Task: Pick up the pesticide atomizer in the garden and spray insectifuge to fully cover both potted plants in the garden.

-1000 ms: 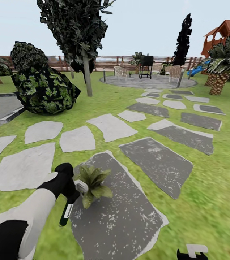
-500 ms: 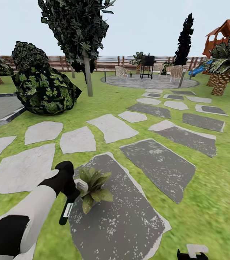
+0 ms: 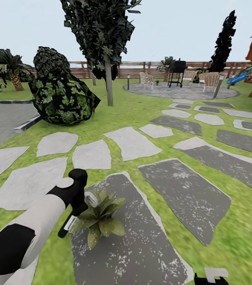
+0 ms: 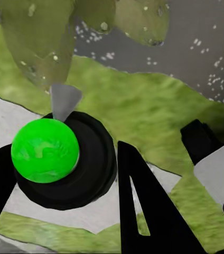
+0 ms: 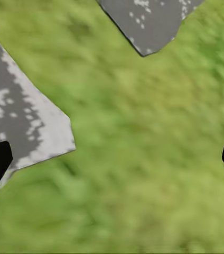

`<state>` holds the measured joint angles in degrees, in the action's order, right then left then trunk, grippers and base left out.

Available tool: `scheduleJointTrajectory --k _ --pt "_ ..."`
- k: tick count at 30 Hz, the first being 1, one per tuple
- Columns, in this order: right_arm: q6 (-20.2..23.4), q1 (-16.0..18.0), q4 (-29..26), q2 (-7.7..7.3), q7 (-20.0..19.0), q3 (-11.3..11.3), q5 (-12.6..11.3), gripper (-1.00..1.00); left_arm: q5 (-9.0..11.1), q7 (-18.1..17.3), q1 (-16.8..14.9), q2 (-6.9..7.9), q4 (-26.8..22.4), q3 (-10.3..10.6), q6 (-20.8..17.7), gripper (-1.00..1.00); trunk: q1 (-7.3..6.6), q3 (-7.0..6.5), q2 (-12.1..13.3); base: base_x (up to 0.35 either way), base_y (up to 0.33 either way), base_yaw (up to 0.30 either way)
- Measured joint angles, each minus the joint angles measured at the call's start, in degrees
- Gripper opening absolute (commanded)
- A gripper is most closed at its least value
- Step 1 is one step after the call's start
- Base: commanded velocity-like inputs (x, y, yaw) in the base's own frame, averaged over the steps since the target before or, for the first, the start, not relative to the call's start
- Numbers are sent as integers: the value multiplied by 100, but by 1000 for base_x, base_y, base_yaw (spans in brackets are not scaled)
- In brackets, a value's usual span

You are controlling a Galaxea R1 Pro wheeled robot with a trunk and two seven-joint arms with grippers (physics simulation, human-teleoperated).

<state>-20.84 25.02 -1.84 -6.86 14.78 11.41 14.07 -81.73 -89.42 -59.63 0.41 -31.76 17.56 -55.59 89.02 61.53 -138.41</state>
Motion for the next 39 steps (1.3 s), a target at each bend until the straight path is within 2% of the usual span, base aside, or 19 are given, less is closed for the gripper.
scheduleJointTrajectory --k 3,9,15,24,39 --pt "0 0 -5 0 0 2 0 100 -49 -1 -14 1 7 108 3 -100 0 0 0 237 -193 98" --pt "0 -1 1 -8 0 0 0 100 -7 0 11 3 23 124 11 -100 0 0 0 219 -200 11" --pt "0 0 0 -2 0 1 0 100 -4 0 55 15 27 141 9 -100 5 0 0 -96 -221 34" --pt "0 1 -1 8 9 0 0 100 -36 0 35 59 26 109 -5 -100 5 0 0 -232 -191 263" --pt "-1 1 -2 9 10 0 -2 100 -50 -1 34 56 26 107 -22 -100 2 0 0 68 -268 263"
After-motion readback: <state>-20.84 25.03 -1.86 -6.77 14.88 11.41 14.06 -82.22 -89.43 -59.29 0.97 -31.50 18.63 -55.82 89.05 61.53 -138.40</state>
